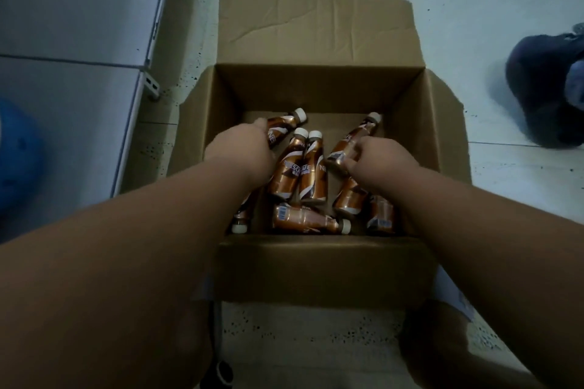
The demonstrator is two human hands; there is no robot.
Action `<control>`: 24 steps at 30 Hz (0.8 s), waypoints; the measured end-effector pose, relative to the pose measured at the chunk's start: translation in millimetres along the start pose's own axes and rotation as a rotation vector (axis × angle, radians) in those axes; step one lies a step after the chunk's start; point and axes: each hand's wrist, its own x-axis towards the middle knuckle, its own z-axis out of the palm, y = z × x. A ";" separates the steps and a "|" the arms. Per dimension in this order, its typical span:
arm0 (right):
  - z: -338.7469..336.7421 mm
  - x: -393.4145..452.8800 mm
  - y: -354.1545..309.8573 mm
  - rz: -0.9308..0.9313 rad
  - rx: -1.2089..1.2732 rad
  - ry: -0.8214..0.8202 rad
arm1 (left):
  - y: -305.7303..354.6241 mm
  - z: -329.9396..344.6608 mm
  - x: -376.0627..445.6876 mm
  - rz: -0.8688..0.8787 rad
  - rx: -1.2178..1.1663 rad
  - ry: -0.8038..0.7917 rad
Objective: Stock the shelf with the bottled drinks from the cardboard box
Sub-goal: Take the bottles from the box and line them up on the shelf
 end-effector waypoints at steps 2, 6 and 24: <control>8.0 17.8 0.1 0.027 0.033 -0.004 | -0.2 16.6 18.0 0.039 -0.012 0.014; 12.7 71.9 -0.4 0.064 0.024 -0.030 | -6.2 41.6 66.0 0.102 0.114 0.060; -24.7 49.9 -22.8 -0.014 0.611 0.147 | 7.4 -21.7 60.1 0.142 -0.304 -0.011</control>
